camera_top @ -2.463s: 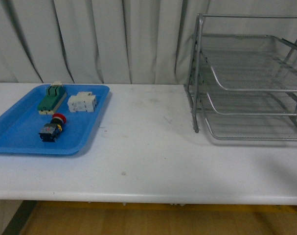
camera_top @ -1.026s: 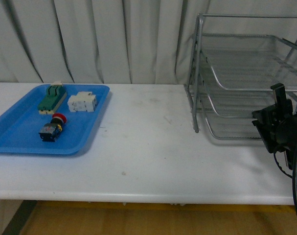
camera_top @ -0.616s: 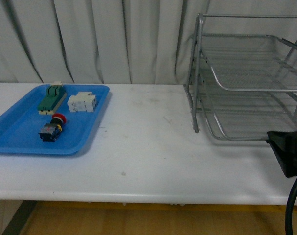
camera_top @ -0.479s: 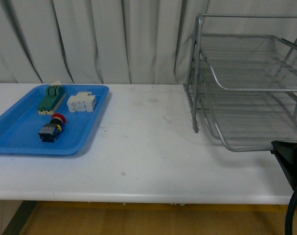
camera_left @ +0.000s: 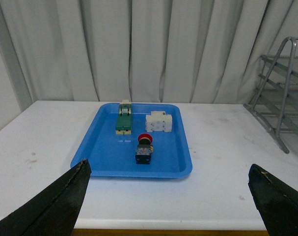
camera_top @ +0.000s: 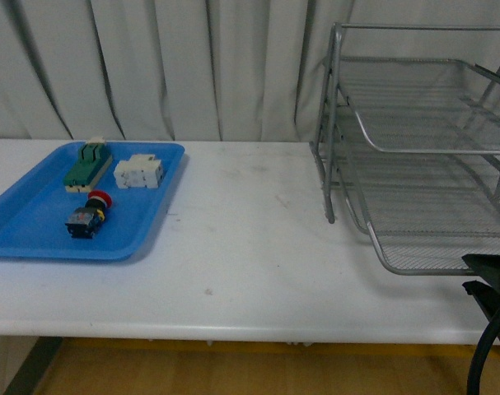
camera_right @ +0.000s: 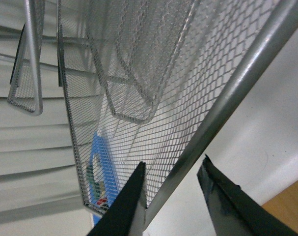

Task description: Place button on rack with both arms

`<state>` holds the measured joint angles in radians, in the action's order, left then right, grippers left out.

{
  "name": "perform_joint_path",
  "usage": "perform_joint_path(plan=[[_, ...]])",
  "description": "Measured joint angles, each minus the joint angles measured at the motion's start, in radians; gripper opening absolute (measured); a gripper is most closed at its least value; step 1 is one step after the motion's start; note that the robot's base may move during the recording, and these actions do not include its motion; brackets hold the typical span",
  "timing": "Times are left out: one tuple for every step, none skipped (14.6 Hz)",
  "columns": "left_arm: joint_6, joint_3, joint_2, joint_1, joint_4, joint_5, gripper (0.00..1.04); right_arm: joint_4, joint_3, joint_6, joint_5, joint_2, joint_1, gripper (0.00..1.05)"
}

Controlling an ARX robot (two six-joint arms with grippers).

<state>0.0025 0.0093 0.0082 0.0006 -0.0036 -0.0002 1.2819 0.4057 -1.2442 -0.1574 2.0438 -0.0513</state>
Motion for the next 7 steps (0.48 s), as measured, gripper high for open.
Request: perform_joint_path(plan=[[0.000,0.000,0.000,0.000,0.000,0.000,0.98,0.002,-0.019,0.034,0.000,-0.040,0.000,0.50],[0.000,0.000,0.000,0.000,0.000,0.000,0.98,0.002,-0.044,0.058,-0.002,-0.082,0.000,0.59],[0.000,0.000,0.000,0.000,0.000,0.000,0.98,-0.010,-0.082,0.082,-0.018,-0.136,0.000,0.68],[0.000,0.000,0.000,0.000,0.000,0.000,0.98,-0.056,-0.135,0.109,-0.032,-0.210,-0.002,0.77],[0.000,0.000,0.000,0.000,0.000,0.000,0.98,-0.150,-0.229,0.157,-0.037,-0.345,-0.016,0.90],[0.000,0.000,0.000,0.000,0.000,0.000,0.98,-0.264,-0.294,0.206,-0.026,-0.479,-0.037,0.99],[0.000,0.000,0.000,0.000,0.000,0.000,0.98,-0.326,-0.356,0.256,-0.002,-0.612,-0.055,0.99]])
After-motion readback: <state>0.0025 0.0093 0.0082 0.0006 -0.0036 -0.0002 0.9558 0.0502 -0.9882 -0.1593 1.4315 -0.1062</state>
